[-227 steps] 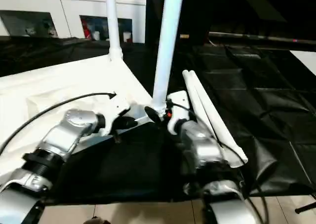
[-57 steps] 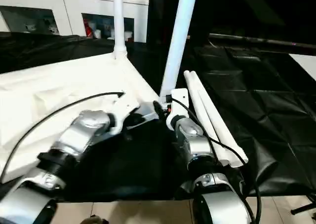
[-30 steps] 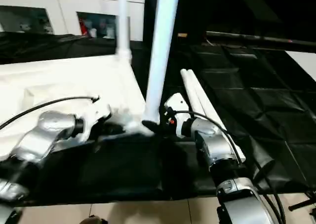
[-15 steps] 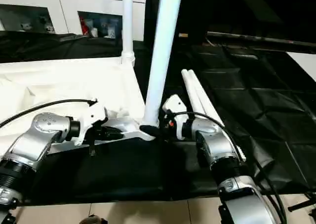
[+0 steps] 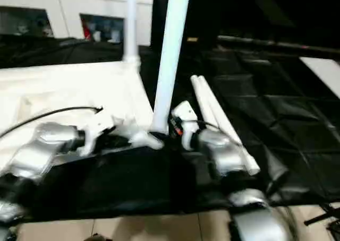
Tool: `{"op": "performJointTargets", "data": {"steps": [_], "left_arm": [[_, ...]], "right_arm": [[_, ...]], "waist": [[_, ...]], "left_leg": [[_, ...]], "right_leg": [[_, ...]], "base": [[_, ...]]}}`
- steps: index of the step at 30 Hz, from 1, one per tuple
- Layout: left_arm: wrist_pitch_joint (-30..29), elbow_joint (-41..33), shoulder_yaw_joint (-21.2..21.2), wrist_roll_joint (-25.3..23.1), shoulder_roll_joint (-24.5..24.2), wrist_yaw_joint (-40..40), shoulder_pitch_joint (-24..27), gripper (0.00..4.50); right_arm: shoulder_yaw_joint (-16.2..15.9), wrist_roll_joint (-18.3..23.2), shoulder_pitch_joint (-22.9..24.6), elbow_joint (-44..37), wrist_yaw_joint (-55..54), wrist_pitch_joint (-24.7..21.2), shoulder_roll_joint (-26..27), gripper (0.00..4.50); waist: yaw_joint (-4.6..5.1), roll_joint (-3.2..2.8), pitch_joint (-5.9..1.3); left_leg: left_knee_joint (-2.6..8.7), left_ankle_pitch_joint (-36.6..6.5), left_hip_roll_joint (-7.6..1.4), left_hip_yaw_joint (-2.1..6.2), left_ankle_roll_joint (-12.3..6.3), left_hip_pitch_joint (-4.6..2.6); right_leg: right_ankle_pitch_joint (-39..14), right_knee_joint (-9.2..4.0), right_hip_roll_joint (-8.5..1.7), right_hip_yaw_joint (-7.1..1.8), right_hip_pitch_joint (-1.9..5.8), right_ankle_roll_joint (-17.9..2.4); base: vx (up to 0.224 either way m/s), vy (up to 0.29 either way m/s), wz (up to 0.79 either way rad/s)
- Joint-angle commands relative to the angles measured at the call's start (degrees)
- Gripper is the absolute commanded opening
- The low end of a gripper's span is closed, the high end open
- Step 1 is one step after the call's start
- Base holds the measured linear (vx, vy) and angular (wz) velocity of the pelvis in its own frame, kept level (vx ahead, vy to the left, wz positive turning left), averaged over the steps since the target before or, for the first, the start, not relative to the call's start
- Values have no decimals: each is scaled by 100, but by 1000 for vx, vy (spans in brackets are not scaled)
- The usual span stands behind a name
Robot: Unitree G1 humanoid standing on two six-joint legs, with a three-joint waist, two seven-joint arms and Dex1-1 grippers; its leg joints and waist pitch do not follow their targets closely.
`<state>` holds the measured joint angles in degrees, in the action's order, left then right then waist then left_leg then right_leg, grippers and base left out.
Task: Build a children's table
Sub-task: Rotate leg to tighten
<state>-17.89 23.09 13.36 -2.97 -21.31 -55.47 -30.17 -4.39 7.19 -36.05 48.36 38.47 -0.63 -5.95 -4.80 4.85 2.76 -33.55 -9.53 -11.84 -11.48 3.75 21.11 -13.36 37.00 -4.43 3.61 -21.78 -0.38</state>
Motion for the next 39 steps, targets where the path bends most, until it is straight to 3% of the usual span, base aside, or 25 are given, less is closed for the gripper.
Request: {"op": "performJointTargets", "data": {"steps": [1, 2, 4, 6, 11, 12, 15, 18, 21, 24, 30, 37, 39], "left_arm": [[0, 102, 180, 145, 431, 266, -7, 0], [-64, 370, 156, 19, 749, 785, -222, 0], [-107, 508, 144, -33, 916, 1041, -336, 0], [-119, 787, 155, -163, 1223, 1489, -559, 0], [-26, 984, 180, -326, 1343, 1620, -689, 0], [5, 1009, 167, -325, 1332, 1599, -700, 0], [100, 995, 160, -269, 1187, 1352, -642, 0], [269, 876, 173, -190, 922, 945, -510, 0], [236, 748, 184, -146, 748, 695, -420, 0], [591, 330, 288, 81, 200, -329, -140, 0], [301, -12, 311, 293, -250, -1035, 33, 0], [236, -118, 267, 388, -471, -1267, 75, 0], [213, -164, 263, 402, -487, -1307, 95, 0]], "right_arm": [[201, -123, 9, 443, -931, -269, 50, 268], [352, -60, -80, 566, -1521, -368, 272, 268], [398, -49, -131, 621, -1784, -407, 382, 267], [382, -133, -278, 753, -2246, -353, 637, 267], [264, -270, -372, 778, -2229, -41, 825, 267], [264, -269, -361, 729, -2133, 71, 841, 323], [302, -145, -313, 520, -1696, 369, 779, 337], [174, -94, -243, 278, -984, 352, 503, 373], [37, -106, -149, 106, -499, 307, 274, 377], [-281, -293, 74, -184, 405, 421, -338, 377], [-348, -58, 254, -638, 1479, 96, -719, 377], [-435, -75, 273, -690, 1786, -25, -900, 377], [-421, -80, 279, -694, 1869, -84, -882, 351]], "waist": [[-11, -16, -256], [-14, -27, -256], [-21, -20, -278], [-32, -61, -280], [-55, -53, -299], [-62, -42, -309], [-77, -47, -307], [-82, -42, -313], [-92, -49, -325], [-95, -47, -322], [-92, -70, -323], [-98, -59, -315], [-96, -56, -317]], "left_leg": [[451, -1721, -222, 154, 325, -134], [453, -1723, -224, 155, 331, -130], [450, -1676, -207, 143, 348, -151], [445, -1652, -206, 135, 335, -144], [440, -1576, -199, 138, 254, -107], [434, -1490, -196, 132, 219, -102], [430, -1420, -194, 128, 141, -84], [423, -1320, -193, 124, 60, -70], [408, -1099, -199, 120, -46, -52], [412, -1006, -206, 124, -79, -48], [394, -778, -218, 91, -220, -96], [402, -918, -210, 91, -109, -88], [405, -918, -214, 95, -96, -87]], "right_leg": [[-2041, -614, -486, -297, 113, -876], [-2023, -615, -479, -304, 102, -840], [-1775, -601, -446, -311, 83, -808], [-1533, -593, -440, -316, 67, -822], [-1264, -575, -437, -307, 102, -779], [-1124, -560, -428, -304, 113, -794], [-1052, -563, -437, -303, 125, -809], [-898, -547, -426, -300, 150, -855], [-610, -516, -427, -295, 177, -947], [-502, -505, -414, -281, 195, -994], [87, -431, -378, -282, 173, -1320], [-157, -453, -403, -289, 188, -1310], [-187, -451, -404, -288, 192, -1303]], "base": [[0, 0, 0], [0, 0, 0], [0, 0, 0], [0, 0, 0], [0, 0, 0], [0, 0, 0], [0, 0, 0], [0, 0, 0], [0, 0, 0], [0, 0, 0], [0, 0, 0], [0, 0, 0], [0, 0, 0]]}}
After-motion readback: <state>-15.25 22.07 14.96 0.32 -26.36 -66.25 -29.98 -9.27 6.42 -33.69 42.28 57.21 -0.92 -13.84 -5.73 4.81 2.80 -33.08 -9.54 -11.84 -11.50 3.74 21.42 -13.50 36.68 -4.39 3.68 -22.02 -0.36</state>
